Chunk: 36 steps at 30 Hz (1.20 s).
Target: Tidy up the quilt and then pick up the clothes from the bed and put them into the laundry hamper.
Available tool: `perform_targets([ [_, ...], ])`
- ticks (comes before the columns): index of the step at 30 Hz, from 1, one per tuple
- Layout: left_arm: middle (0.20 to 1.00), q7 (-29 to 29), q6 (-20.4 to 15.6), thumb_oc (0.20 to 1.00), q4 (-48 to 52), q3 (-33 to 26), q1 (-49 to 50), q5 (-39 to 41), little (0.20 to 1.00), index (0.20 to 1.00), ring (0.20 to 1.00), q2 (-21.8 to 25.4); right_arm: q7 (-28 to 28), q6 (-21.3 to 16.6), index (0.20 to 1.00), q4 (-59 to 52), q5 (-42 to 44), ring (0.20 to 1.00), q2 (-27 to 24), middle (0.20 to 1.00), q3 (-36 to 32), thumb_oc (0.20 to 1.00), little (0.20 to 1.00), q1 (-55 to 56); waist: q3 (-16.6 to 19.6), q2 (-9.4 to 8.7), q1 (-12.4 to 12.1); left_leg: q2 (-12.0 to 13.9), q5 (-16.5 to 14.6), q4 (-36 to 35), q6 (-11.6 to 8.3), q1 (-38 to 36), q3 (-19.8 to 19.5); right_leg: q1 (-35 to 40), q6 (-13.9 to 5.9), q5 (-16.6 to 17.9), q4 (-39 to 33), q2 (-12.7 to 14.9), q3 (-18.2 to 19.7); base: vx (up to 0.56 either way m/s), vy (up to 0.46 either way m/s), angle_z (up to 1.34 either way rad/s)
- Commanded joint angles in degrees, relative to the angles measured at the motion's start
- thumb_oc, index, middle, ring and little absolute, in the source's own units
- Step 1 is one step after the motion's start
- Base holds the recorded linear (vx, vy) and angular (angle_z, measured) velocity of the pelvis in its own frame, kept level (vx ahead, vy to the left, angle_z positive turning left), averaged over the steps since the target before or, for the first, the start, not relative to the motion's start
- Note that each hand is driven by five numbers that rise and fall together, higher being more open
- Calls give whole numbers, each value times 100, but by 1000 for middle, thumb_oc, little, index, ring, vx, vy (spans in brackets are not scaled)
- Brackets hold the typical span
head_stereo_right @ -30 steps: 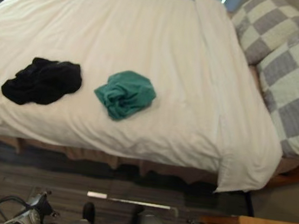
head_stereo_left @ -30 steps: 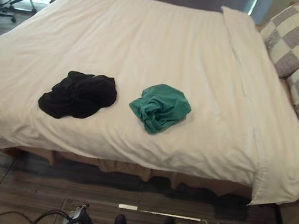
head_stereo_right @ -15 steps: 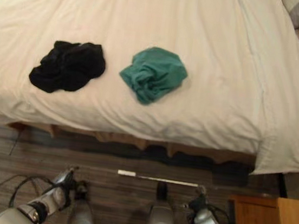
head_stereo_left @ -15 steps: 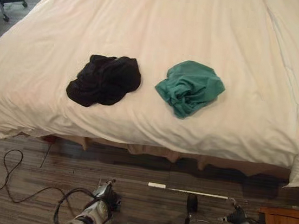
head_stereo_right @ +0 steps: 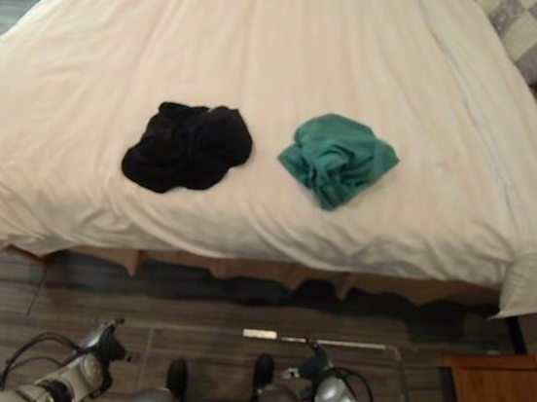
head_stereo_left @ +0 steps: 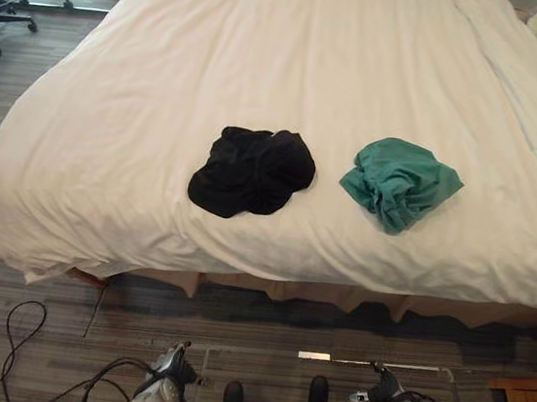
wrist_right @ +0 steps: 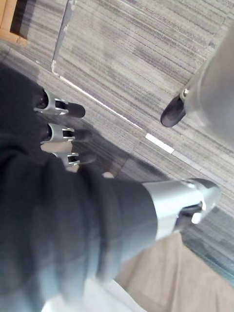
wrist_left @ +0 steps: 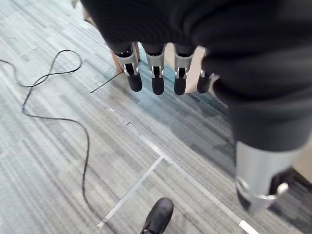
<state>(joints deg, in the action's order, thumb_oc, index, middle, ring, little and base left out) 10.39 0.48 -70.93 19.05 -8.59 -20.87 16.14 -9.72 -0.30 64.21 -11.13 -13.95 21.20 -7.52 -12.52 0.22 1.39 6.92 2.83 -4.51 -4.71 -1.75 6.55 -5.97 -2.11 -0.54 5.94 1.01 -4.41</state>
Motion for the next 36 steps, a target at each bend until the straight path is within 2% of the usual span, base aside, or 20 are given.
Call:
perform_targets([
  [1, 1000, 96, 22, 1000, -152, -156, -294, 286, 1000, 1000, 1000, 280, -157, 87, 1000, 244, 210, 1000, -59, 1000, -69, 1000, 1000, -96, 26, -509, 59, -409, -126, 30, 4, 320, -68, -238, -589, 706, -593, 352, 39, 113, -65, 26],
  [4, 1000, 109, 8, 1000, -253, -475, -61, 455, 1000, 1000, 1000, 374, -197, 125, 1000, 470, 446, 1000, -194, 1000, -513, 1000, 1000, 54, 110, -484, 113, -449, -430, 514, -9, 295, -5, -97, -593, 717, -740, 433, -52, 174, -38, 8],
  [6, 1000, 83, 18, 1000, -333, -629, 114, 463, 1000, 1000, 1000, 455, -185, 119, 1000, 427, 597, 1000, -365, 1000, -748, 1000, 1000, 162, 66, -481, 146, -525, -641, 1351, -102, 466, 73, 92, -539, 676, -837, 472, -30, 96, 17, -23],
  [7, 1000, 127, 21, 1000, -306, -725, 120, 517, 1000, 1000, 1000, 587, -265, 113, 1000, 395, 824, 1000, -617, 1000, -1040, 1000, 1000, 130, -118, -548, 121, -537, -377, 2717, -378, 1082, -43, 209, -441, 656, -850, 562, -18, 60, 7, -33],
  [9, 1000, 191, 28, 1000, -309, -802, 56, 553, 1000, 1000, 1000, 804, -329, 96, 1000, 400, 942, 1000, -813, 1000, -1248, 1000, 1000, 131, -183, -620, 99, -502, -318, 2803, -436, 1512, -139, 302, -439, 607, -927, 638, -9, 64, 34, -28],
  [12, 1000, 267, 72, 1000, -347, -1017, 164, 539, 1000, 1000, 1000, 1059, -364, 105, 1000, 362, 945, 1000, -1099, 1000, -1467, 1000, 1000, 269, -119, -465, 97, -240, -288, 1725, -305, 1228, 42, 333, -504, 566, -933, 587, 66, 130, 111, -9],
  [13, 1000, 355, -22, 1000, -227, -1245, 130, 652, 1000, 1000, 1000, 1451, -424, 9, 1000, 136, 1019, 1000, -1357, 1000, -1744, 1000, 1000, 369, -17, -364, 134, -33, -150, 1120, -277, 991, 214, 326, -537, 482, -900, 566, 71, 136, 158, -32],
  [14, 1000, 353, -20, 1000, -222, -1243, 136, 651, 1000, 1000, 1000, 1451, -424, 14, 1000, 124, 1017, 1000, -1357, 1000, -1748, 1000, 1000, 381, -24, -367, 119, -34, -130, 1071, -279, 949, 230, 337, -537, 479, -896, 565, 84, 136, 161, -58],
  [16, 1000, 603, -184, 1000, 444, -1552, 94, 605, 1000, 1000, 1000, 2210, -625, -137, 1000, -683, 919, 1000, -1902, 1000, -2362, 1000, 1000, 881, 142, -277, 235, -13, 22, 354, -280, 386, 353, 375, -616, 439, -846, 524, 21, 135, 84, -42],
  [17, 1000, 601, -181, 1000, 449, -1550, 92, 604, 1000, 1000, 1000, 2212, -624, -130, 1000, -695, 916, 1000, -1898, 1000, -2371, 1000, 1000, 889, 152, -281, 232, -16, 52, 340, -280, 402, 353, 355, -613, 456, -849, 526, 20, 134, 66, 3],
  [19, 1000, 836, -348, 1000, 1394, -1736, 180, 408, 1000, 1000, 1000, 2870, -772, -281, 1000, -1487, 468, 1000, -2449, 1000, -2642, 1000, 1000, 1201, 225, -254, 263, -21, 59, 96, -268, 159, 438, 402, -669, 427, -834, 544, 7, 128, 62, 24],
  [20, 1000, 992, -567, 1000, 2492, -1925, 241, 238, 1000, 1000, 1000, 3421, -849, -403, 1000, -2069, 56, 1000, -2928, 1000, -2903, 1000, 1000, 1410, 259, -259, 269, -32, 38, 43, -273, 81, 437, 453, -717, 429, -849, 583, -24, 96, 45, 6],
  [21, 1000, 983, -556, 1000, 2519, -1946, 263, 235, 1000, 1000, 1000, 3424, -844, -396, 1000, -2087, 50, 1000, -2924, 1000, -2909, 1000, 1000, 1419, 276, -265, 272, -36, 73, 35, -271, 110, 438, 422, -713, 455, -853, 586, -21, 71, 39, -17],
  [23, 1000, 1162, -749, 1000, 3643, -2157, 170, 84, 1000, 1000, 1000, 4010, -945, -556, 1000, -3180, -658, 1000, -3666, 1000, -3028, 1000, 1000, 1393, 275, -278, 254, -52, -3, 9, -258, 60, 460, 467, -779, 468, -906, 634, -9, 52, 18, -9],
  [24, 1000, 1156, -744, 1000, 3659, -2175, 183, 82, 1000, 1000, 1000, 4009, -939, -549, 1000, -3196, -663, 1000, -3664, 1000, -3036, 1000, 1000, 1396, 277, -281, 255, -55, 35, -1, -256, 80, 463, 443, -774, 496, -907, 636, -5, 58, 14, 2],
  [26, 1000, 1194, -808, 1000, 4113, -1945, -282, 7, 1000, 1000, 1000, 4323, -1014, -612, 1000, -3505, -944, 1000, -4142, 1000, -2764, 1000, 1000, 915, 248, -282, 236, -71, 29, -10, -248, 124, 474, 379, -805, 538, -923, 661, 20, -45, 0, 2],
  [27, 1000, 1217, -793, 1000, 4229, -1408, -1046, 15, 1000, 1000, 1000, 4391, -1038, -630, 1000, -3811, -1053, 1000, -4485, 1000, -2251, 1000, 1000, 164, 150, -268, 231, -87, 62, -9, -241, 221, 463, 223, -824, 601, -927, 676, 63, -121, -8, 4],
  [28, 1000, 1231, -797, 1000, 4154, -1337, -1161, 25, 1000, 1000, 1000, 4397, -1050, -628, 1000, -3750, -1046, 1000, -4484, 1000, -2205, 1000, 1000, 73, 142, -272, 225, -87, 70, -6, -239, 251, 465, 188, -823, 606, -917, 676, 68, -157, -9, -2],
  [31, 1000, 1156, -653, 1000, 3900, 57, -2939, 215, 1000, 1000, 1000, 3852, -1117, -544, 1000, -4239, -1146, 1000, -4604, 1000, -889, 1000, 1000, -1761, -235, -214, 260, -94, 219, -1, -235, 707, 505, -343, -838, 791, -874, 722, 143, -209, -11, 1],
  [36, 1000, 1012, -381, 1000, 2952, 1068, -4268, 132, 1000, 1000, 1000, 3236, -1240, -477, 1000, -4398, -1175, 1000, -4344, 1000, 67, 1000, 1000, -3134, -468, -176, 387, -49, 374, -39, -284, 1130, 682, -798, -896, 1046, -964, 725, 166, -84, -7, -10],
])
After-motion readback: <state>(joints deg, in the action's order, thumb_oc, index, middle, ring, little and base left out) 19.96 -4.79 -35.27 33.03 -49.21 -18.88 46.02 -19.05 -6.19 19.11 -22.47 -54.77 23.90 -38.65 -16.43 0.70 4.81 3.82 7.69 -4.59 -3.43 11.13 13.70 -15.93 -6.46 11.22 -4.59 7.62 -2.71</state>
